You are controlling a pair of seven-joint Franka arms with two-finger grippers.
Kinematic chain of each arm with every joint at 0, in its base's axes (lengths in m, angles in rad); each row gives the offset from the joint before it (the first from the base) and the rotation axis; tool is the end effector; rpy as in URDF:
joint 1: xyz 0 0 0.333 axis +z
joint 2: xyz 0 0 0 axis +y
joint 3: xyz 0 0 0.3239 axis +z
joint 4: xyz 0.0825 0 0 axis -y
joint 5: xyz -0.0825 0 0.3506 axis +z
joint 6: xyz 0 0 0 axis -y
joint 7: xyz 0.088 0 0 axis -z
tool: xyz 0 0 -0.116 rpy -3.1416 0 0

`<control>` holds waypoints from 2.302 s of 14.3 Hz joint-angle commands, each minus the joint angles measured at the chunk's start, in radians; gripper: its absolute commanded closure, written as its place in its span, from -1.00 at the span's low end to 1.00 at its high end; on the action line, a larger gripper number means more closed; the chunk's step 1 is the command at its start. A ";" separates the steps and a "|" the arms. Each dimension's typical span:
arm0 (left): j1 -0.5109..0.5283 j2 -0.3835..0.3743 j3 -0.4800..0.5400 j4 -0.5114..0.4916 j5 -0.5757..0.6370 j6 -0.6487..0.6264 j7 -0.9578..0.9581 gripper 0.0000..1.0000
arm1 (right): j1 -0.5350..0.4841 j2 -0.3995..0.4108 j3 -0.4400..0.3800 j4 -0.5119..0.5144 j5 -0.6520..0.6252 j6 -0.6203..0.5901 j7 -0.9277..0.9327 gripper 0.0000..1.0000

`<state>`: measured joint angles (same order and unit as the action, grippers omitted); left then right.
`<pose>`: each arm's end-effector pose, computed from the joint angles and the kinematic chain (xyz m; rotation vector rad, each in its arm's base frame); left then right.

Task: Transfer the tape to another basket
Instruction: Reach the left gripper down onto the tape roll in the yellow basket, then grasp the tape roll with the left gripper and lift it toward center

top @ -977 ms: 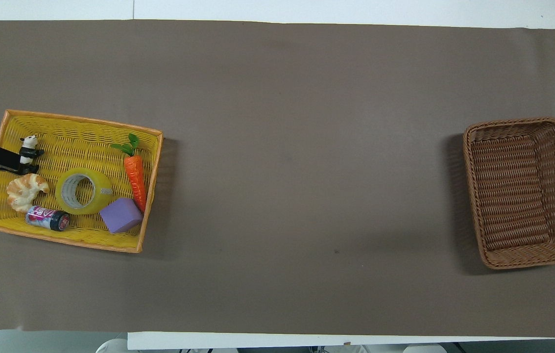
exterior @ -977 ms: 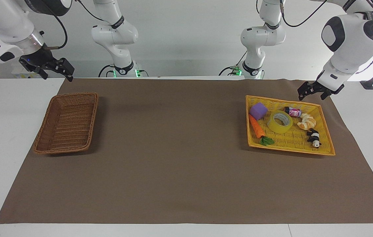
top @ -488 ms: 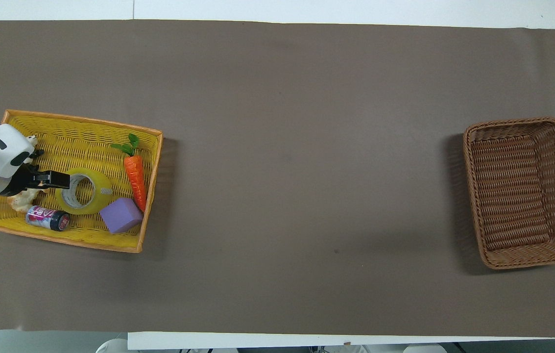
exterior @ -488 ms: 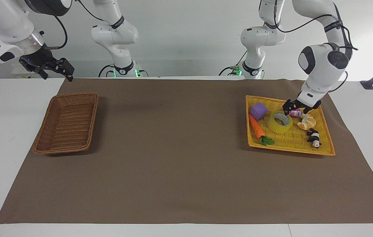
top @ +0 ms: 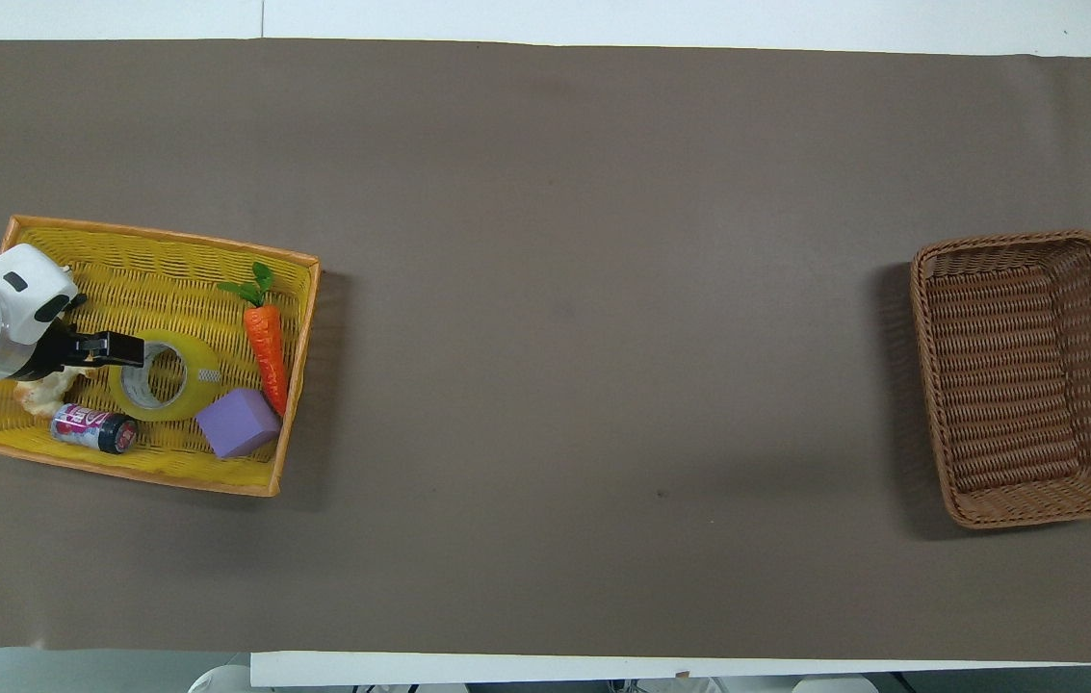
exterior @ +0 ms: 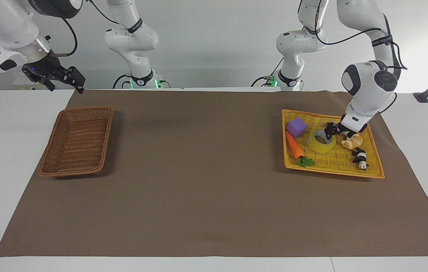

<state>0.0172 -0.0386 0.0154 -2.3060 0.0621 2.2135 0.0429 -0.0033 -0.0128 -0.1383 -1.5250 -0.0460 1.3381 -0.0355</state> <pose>0.4731 0.0179 0.3777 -3.0935 0.0756 0.0861 0.4843 -0.0757 0.6314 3.0962 -0.1746 -0.2758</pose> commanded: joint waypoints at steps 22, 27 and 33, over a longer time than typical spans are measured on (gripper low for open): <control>-0.013 0.063 -0.011 0.087 0.007 -0.084 0.000 1.00 | -0.003 -0.030 0.003 -0.026 -0.002 0.001 -0.021 -0.98; -0.071 0.085 -0.008 0.307 -0.223 -0.339 -0.041 1.00 | -0.003 -0.030 0.003 -0.026 -0.002 0.001 -0.021 -0.98; -0.484 0.074 -0.012 0.335 -0.266 -0.268 -0.625 1.00 | -0.003 -0.030 0.003 -0.026 -0.002 0.001 -0.021 -0.98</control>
<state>-0.3075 0.0260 -0.0114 -1.9899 -0.1901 1.8963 -0.3884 -0.0033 -0.0197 -0.1383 -1.5252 -0.0460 1.3381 -0.0355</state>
